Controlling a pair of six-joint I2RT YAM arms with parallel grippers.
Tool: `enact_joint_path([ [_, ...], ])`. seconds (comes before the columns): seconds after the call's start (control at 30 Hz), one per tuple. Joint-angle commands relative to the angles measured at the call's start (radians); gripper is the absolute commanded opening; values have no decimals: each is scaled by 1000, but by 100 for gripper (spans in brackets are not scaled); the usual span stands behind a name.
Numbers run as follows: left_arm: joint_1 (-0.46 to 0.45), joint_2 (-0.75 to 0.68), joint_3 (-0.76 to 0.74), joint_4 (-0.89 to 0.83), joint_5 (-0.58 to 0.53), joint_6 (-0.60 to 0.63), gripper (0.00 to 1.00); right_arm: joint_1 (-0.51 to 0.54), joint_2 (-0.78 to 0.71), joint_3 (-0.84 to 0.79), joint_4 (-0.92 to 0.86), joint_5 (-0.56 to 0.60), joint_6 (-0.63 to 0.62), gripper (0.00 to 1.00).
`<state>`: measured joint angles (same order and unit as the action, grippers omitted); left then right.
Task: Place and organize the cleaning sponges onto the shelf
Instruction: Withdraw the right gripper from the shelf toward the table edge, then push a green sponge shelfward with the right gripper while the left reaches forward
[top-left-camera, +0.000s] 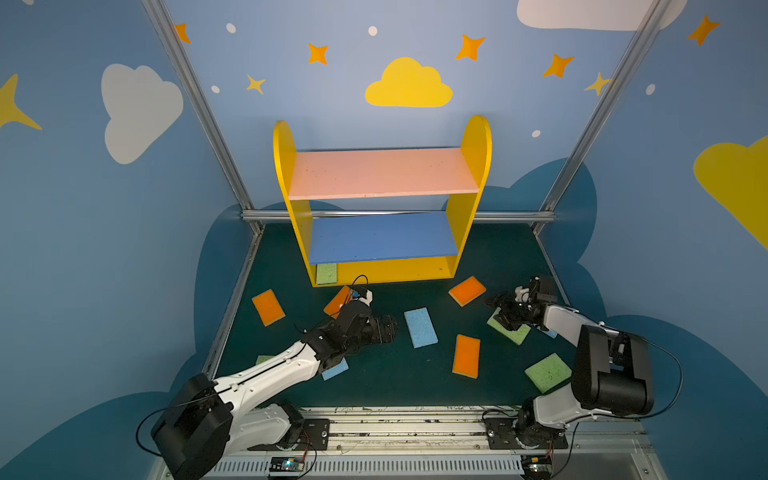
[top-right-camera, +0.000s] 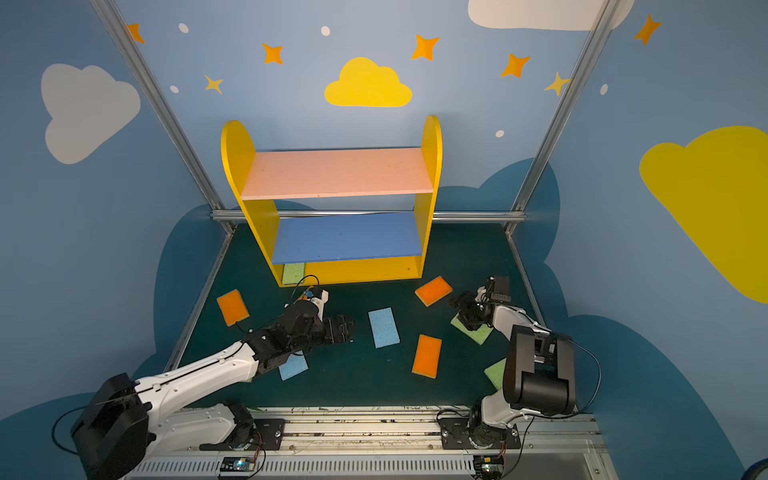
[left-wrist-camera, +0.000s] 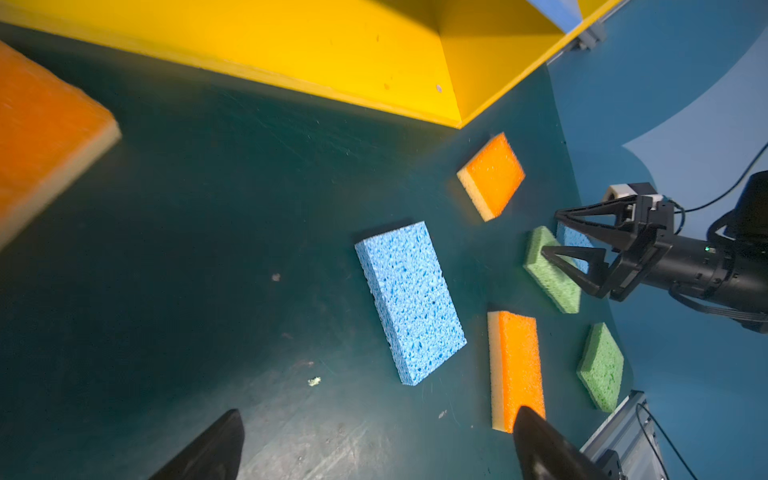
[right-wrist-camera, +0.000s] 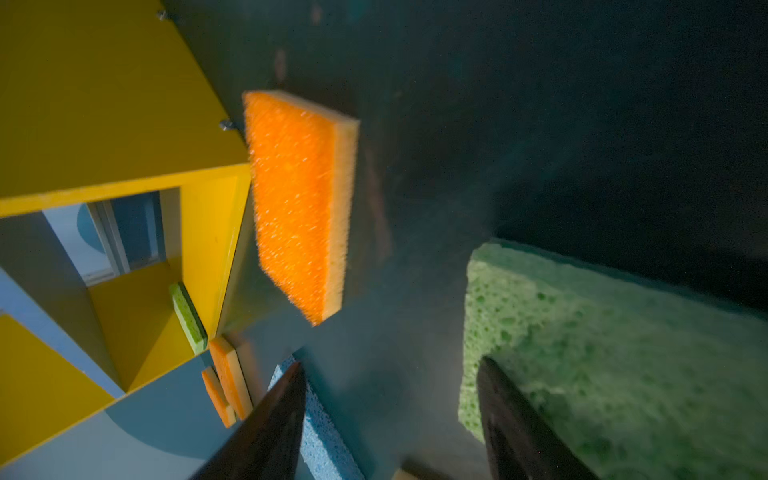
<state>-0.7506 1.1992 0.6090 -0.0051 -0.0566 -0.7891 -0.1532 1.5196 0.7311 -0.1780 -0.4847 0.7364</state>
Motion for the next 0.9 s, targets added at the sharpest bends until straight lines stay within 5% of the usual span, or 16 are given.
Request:
enact_joint_path([
  [0.0, -16, 32, -11, 53, -10, -17, 100, -33, -32, 9, -17, 44, -20, 65],
  [0.27, -15, 114, -7, 96, 13, -22, 100, -58, 45, 49, -18, 97, -32, 65],
  [0.7, -14, 205, 35, 152, 61, -23, 100, -102, -196, 22, -98, 90, -12, 66],
  [0.87, -13, 217, 44, 155, 64, -17, 100, -179, -171, -7, -116, 72, -27, 66],
])
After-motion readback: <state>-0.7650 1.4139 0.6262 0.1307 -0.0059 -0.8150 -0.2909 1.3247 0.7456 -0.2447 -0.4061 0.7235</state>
